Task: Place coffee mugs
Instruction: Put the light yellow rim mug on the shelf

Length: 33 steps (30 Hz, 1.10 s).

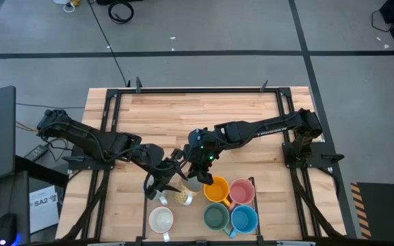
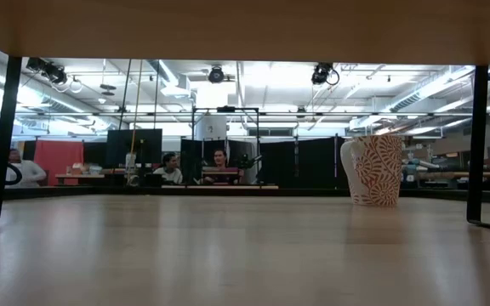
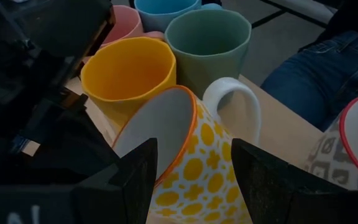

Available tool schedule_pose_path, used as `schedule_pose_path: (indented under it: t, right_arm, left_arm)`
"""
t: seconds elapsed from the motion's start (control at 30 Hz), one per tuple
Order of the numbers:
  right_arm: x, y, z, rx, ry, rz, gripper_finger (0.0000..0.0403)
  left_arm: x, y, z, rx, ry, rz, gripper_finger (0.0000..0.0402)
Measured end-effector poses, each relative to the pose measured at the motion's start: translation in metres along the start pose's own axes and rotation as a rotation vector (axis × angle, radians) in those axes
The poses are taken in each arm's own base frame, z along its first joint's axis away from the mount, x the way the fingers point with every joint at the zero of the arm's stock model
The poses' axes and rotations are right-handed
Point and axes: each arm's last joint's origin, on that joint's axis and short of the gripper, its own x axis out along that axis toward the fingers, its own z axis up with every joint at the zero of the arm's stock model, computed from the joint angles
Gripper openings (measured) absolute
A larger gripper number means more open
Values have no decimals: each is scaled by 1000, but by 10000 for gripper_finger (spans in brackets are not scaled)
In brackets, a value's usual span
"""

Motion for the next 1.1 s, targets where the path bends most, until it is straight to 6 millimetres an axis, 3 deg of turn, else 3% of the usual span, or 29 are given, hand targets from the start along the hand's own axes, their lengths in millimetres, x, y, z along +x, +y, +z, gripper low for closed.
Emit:
schedule_pose_path:
  t: [1.1]
  right_arm:
    - [-3,2,2,-6,-11,12,54]
  left_arm:
    - [1,-4,-1,-2,7,-41,212]
